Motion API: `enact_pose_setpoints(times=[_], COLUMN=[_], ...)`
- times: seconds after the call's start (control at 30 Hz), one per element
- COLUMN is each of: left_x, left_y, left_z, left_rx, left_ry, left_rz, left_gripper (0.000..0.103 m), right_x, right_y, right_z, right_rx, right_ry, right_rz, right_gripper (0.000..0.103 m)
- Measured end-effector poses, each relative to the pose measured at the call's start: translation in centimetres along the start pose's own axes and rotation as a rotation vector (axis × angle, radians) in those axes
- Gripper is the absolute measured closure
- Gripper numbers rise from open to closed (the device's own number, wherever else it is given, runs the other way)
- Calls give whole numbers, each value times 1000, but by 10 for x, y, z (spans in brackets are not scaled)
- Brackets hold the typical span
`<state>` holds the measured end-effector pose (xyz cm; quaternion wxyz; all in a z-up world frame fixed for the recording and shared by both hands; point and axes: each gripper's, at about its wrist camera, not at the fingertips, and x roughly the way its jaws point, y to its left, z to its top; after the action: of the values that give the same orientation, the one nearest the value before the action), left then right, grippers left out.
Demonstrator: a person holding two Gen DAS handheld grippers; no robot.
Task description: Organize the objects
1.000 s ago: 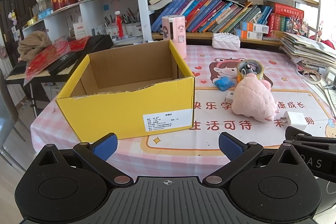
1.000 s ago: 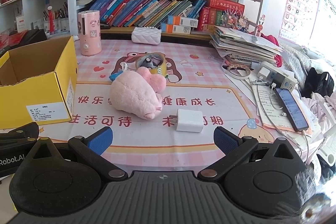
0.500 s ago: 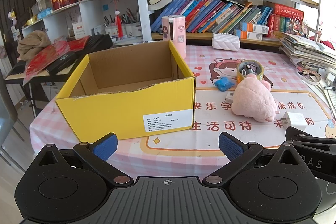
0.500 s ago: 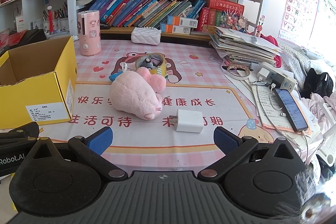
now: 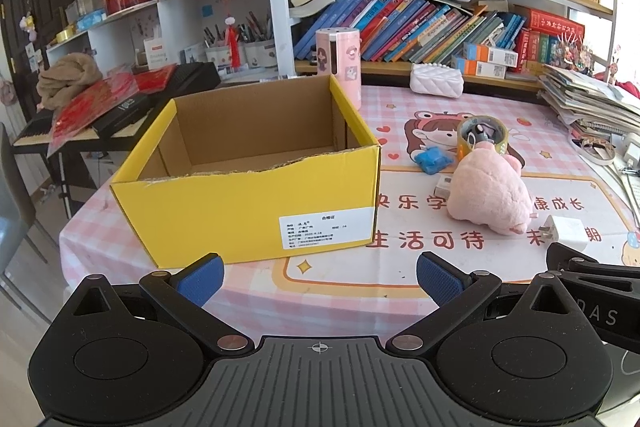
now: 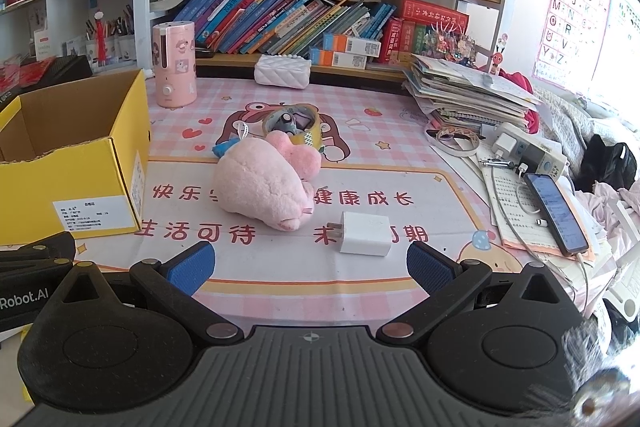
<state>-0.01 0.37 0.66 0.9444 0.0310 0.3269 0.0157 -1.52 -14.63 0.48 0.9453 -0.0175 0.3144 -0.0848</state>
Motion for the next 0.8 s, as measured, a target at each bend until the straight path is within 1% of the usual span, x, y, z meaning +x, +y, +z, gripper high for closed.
enact_pose_setpoints(times=[0.27,0.8], left_x=[0,0], left_y=[1,2], left_z=[-1,-2], left_rx=[3,0], left_ry=[-8,-9], left_rz=[-4,-4], left_gripper=[0,0], right_x=[0,-1], right_y=[2,2], right_z=[0,1], right_rx=[-1,-1], right_ry=[-3,-7], right_rz=[0,-2], right_gripper=[2,2])
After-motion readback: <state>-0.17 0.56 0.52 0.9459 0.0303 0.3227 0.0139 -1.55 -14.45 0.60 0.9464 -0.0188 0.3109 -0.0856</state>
